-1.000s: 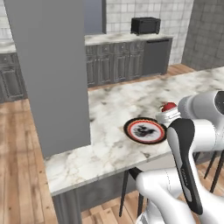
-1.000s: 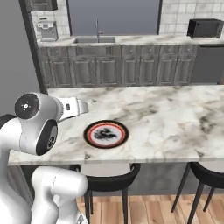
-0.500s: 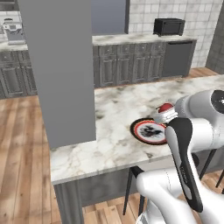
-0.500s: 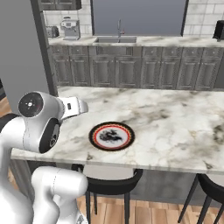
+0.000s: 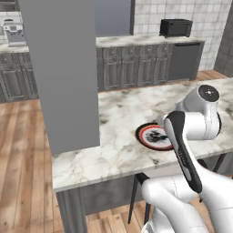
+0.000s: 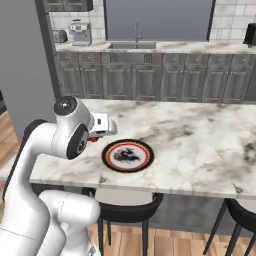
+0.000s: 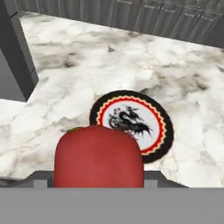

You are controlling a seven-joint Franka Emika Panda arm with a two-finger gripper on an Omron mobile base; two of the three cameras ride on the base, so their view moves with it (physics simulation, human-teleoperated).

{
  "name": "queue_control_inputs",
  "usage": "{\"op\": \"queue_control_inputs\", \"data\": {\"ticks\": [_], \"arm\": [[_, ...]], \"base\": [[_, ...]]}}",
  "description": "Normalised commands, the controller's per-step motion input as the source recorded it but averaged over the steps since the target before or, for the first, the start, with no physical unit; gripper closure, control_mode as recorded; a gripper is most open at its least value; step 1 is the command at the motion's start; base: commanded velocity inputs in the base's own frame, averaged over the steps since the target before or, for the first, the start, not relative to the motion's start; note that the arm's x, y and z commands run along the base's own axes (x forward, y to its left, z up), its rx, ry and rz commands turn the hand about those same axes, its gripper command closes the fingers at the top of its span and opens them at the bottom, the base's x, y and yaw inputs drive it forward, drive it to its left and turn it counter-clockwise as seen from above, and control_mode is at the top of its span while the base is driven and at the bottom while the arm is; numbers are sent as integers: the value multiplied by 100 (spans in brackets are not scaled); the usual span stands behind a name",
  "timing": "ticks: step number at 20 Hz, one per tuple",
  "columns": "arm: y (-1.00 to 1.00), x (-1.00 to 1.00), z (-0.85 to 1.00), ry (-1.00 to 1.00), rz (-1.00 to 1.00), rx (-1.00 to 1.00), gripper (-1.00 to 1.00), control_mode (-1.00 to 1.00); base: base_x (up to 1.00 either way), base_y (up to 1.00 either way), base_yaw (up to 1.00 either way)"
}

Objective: Take the cheese, steak, and bell pepper from the fridge and place them on the plate on the dining counter to create an appetizer plate.

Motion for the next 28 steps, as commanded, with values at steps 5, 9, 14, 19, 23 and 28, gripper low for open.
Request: {"op": "queue_control_inputs", "data": {"ticks": [5,9,14,19,23,28], "arm": [[-25,57,-57,13,-20,-1,100,-100],[-24,61,-72,2,-10,-1,100,-100],[-38,64,-72,0,0,0,100,-100],[-51,63,-64,4,0,1,100,-100],[-37,68,-58,7,0,1,100,-100],[-11,89,-39,9,0,0,100,-100]], "base": [[0,0,0],[0,0,0],[0,0,0],[0,0,0],[0,0,0],[0,0,0]]}}
